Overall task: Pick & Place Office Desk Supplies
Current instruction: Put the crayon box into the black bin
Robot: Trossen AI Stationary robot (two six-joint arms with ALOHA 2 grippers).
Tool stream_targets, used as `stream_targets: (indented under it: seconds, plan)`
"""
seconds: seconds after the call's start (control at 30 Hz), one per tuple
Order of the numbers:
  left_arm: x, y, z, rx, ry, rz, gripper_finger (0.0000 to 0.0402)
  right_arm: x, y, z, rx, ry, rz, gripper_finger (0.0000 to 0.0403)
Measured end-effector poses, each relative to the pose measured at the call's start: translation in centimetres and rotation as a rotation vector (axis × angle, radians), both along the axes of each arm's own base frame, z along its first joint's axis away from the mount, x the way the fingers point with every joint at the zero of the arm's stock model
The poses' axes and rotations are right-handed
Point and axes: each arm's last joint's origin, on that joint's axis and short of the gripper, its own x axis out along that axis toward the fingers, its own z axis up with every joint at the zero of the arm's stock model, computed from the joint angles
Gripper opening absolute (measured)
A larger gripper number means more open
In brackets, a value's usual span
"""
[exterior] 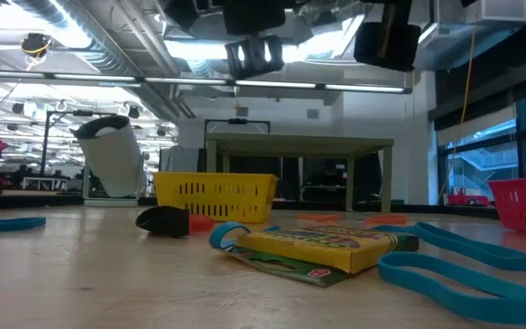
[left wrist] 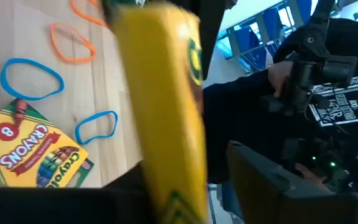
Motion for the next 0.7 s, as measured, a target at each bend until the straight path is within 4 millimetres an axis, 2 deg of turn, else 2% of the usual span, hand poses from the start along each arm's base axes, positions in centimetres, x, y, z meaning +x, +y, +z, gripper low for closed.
stream_targets:
  seconds: [0.2,0.47,0.7]
  plan:
    - [-0.03,0.00,-0.04,0.004,-0.007,-0.013,0.0023,0.02,0.05,0.10,0.003,-0.011,0.004,0.0000]
    - [-0.04,-0.03,0.04,-0.012,-0.009,-0.032,0.0018,0.06,0.19,0.31,0.015,-0.031,0.007,0.0009]
    - [-0.07,-0.08,0.06,-0.045,0.035,-0.026,0.0017,0.08,0.17,0.32,0.056,-0.007,-0.016,0.0083]
